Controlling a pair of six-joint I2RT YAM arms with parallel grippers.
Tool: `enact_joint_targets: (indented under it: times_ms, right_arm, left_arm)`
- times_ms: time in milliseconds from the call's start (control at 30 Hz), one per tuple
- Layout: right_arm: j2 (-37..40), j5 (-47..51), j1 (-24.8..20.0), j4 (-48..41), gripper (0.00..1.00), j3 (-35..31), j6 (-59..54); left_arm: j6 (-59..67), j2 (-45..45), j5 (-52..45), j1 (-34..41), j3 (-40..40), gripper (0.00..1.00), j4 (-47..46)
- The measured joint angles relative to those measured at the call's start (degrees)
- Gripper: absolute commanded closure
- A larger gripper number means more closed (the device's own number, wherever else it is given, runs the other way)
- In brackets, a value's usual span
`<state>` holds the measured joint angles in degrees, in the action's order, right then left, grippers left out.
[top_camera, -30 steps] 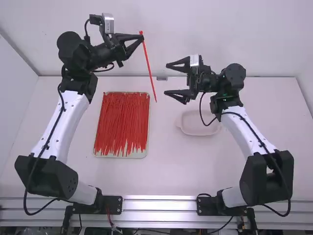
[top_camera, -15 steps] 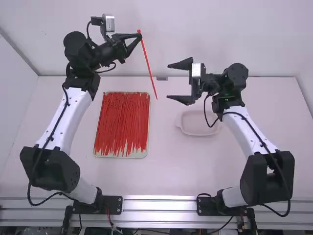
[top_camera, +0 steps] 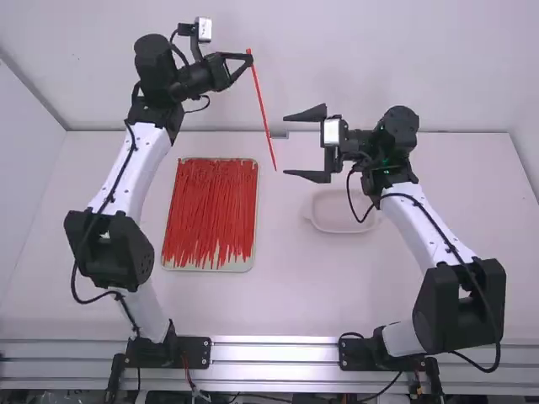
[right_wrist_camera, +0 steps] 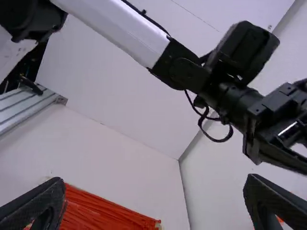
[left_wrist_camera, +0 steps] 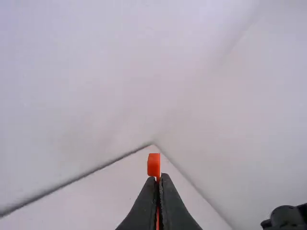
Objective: Fasten the cable tie
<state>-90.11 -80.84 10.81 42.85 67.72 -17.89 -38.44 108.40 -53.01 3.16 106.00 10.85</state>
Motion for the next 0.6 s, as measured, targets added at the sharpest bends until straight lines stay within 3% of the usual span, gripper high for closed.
enact_joint_targets:
  times_ms: [433, 600]
  right_arm:
    - [0.0, -5.1, 0.0, -15.3, 0.01, 0.0, -27.7]
    - [0.0, -6.4, 0.0, -19.9, 0.01, 0.0, -35.3]
  left_arm:
    - [-15.8, 1.6, -12.9, 0.1, 0.0, 0.97, -2.0]
    - [-19.9, 1.6, -15.6, 0.1, 0.0, 0.98, -8.1]
